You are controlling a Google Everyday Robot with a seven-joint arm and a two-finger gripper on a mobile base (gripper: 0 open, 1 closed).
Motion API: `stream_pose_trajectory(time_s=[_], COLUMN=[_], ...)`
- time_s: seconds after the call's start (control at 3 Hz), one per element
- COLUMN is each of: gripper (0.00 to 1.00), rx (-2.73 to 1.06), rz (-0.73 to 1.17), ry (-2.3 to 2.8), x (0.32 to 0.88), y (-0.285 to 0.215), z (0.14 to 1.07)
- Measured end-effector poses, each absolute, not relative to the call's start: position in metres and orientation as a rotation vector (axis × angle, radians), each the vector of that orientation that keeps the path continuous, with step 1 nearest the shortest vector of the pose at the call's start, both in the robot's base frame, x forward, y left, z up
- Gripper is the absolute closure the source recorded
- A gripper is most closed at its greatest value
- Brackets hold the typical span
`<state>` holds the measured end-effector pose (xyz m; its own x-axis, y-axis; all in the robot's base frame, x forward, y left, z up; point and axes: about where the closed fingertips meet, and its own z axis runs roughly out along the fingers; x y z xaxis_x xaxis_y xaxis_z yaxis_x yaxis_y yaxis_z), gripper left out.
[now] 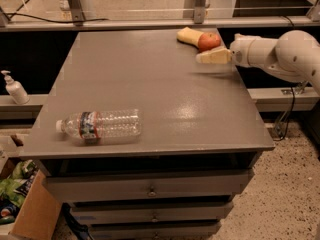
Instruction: Move apple near sponge
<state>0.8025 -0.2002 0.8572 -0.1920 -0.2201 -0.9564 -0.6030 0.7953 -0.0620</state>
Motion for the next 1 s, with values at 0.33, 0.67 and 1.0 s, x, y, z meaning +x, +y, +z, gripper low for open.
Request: stream_pose_trajectory(time_s=[0.33,0.67,1.0], gripper=[0.0,0.0,0.0], rx=[-0.709,-0.782,-0.815], rz=[0.447,0.495,0.521], ry=[1.729,1.689,1.689], x=[0.77,0.736,0.727], y=[-0.215,-0.241,-0.237], z=[0.861,0.864,0.861])
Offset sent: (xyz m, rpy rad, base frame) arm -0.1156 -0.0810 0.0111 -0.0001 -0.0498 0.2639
